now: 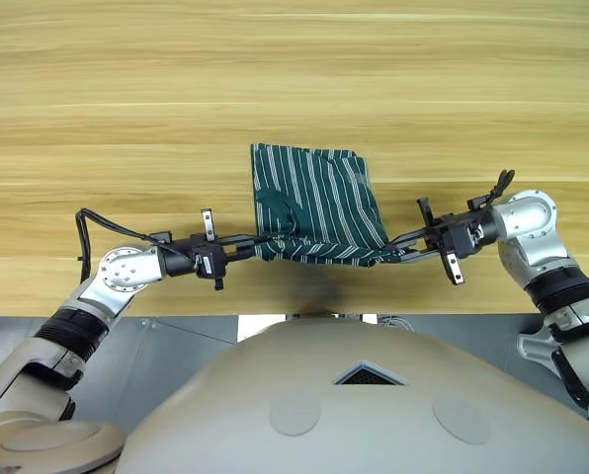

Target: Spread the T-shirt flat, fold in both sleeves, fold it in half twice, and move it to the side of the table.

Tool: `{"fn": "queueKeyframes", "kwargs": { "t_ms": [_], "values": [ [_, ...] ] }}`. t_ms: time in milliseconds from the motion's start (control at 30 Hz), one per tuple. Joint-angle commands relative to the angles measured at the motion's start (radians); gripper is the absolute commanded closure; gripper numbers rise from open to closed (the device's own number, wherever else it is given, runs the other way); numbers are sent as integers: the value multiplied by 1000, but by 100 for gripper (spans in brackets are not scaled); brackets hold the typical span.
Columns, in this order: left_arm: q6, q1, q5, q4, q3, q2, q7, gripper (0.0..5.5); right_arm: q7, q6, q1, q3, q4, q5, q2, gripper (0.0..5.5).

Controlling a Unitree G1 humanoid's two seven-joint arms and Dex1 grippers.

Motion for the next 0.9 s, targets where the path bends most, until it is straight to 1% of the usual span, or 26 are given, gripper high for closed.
{"fn": "queueKeyframes", "kwargs": {
  "t_ms": [33,200,267,333,400,500,667,733,900],
  "values": [
    [58,-7,-58,-8,53,-3,-79,550,6,87,-91,-53,19,7,24,528],
    [189,-107,-170,7,129,-32,-235,550,6,248,-272,-74,148,-41,109,528],
    [264,-168,-222,35,168,-61,-300,550,6,290,-353,-72,254,-73,143,528],
    [321,-236,-229,101,195,-103,-354,550,7,321,-419,-76,355,-91,172,528],
    [364,-321,-208,230,207,-176,-400,550,7,320,-472,-87,458,-124,208,528],
    [388,-433,-161,423,229,-277,-433,550,6,292,-529,-108,615,-199,268,528],
    [389,-566,-78,711,283,-398,-441,550,-47,251,-573,-168,791,-325,352,529],
    [376,-587,-49,784,307,-427,-441,550,-67,245,-582,-191,831,-369,375,529],
    [383,-629,-13,872,372,-459,-456,550,-145,263,-600,-250,894,-441,406,529]
  ]
}}
